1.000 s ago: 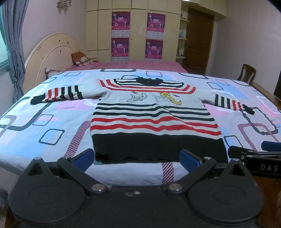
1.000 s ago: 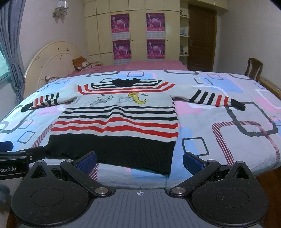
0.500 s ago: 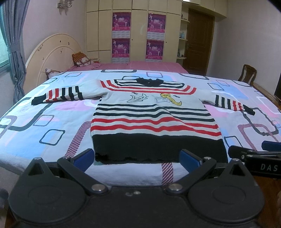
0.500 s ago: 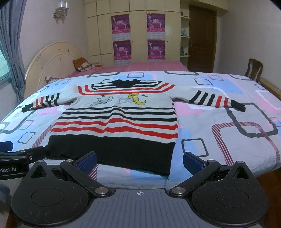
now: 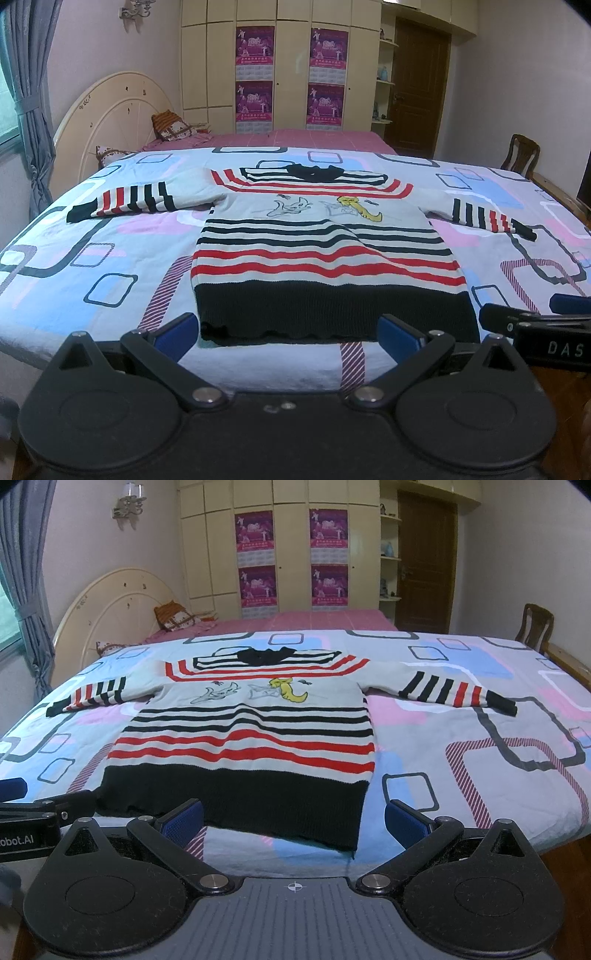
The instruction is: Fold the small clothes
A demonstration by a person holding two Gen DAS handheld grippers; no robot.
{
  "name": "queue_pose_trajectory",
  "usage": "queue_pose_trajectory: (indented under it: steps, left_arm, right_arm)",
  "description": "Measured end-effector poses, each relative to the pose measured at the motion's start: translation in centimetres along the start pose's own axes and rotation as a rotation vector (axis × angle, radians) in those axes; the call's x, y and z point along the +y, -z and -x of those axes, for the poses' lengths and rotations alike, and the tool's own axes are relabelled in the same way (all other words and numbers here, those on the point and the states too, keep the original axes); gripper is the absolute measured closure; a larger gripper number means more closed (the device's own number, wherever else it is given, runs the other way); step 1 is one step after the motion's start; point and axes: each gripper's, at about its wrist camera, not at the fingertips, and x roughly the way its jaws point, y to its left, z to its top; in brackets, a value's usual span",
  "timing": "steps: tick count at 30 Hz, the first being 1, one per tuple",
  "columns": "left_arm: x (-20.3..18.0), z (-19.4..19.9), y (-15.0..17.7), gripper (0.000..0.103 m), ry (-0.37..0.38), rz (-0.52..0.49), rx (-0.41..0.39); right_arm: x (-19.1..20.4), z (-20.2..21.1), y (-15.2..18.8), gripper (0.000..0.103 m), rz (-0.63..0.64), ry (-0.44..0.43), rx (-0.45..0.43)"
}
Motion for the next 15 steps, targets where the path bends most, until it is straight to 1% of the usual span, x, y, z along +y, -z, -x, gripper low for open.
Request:
queue_pose_trajectory:
  steps: [15]
  left_arm:
    - [0.2, -0.03, 0.16, 0.0, -0.003, 0.0, 0.0]
  right_arm:
    - [0.28, -0.09, -0.05, 0.0, 0.008, -0.005, 0.002]
